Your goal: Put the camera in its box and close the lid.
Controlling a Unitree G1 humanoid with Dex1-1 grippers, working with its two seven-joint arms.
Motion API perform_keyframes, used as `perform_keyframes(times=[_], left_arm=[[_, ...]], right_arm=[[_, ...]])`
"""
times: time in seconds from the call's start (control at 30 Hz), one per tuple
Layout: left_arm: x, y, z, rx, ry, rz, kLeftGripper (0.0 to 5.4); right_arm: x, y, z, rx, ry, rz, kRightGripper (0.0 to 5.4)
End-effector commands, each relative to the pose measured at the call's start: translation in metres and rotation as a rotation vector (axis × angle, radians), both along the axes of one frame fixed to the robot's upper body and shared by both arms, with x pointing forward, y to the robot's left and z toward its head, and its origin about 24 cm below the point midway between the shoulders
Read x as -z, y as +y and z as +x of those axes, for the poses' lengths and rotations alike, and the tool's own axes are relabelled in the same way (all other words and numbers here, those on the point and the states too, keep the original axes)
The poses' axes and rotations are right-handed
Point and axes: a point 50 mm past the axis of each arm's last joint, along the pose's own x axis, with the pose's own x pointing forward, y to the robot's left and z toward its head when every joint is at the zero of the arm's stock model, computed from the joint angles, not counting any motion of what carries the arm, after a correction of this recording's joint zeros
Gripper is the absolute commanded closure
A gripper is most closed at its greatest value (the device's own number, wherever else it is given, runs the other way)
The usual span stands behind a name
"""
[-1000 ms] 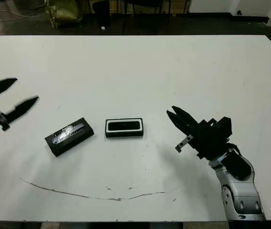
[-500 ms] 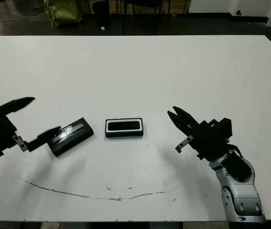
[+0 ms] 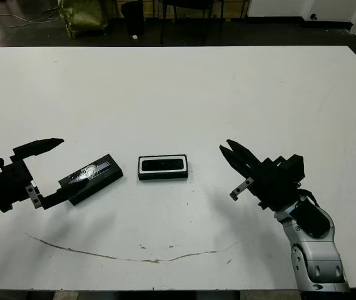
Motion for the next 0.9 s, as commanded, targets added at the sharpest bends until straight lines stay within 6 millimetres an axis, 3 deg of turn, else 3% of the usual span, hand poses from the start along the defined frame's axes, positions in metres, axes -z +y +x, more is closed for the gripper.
perform_keyframes(times=[0.03, 0.9], left_arm=[[0.015, 0.001, -0.005, -0.007, 0.074, -0.026, 0.01], [0.047, 0.000, -0.006, -0.081, 0.119, 0.015, 0.01]], right_arm=[[0.006, -0.002, -0.002, 0.013, 0.033, -0.012, 5.40], [0.007, -0.002, -0.002, 0.005, 0.043, -0.009, 5.40]])
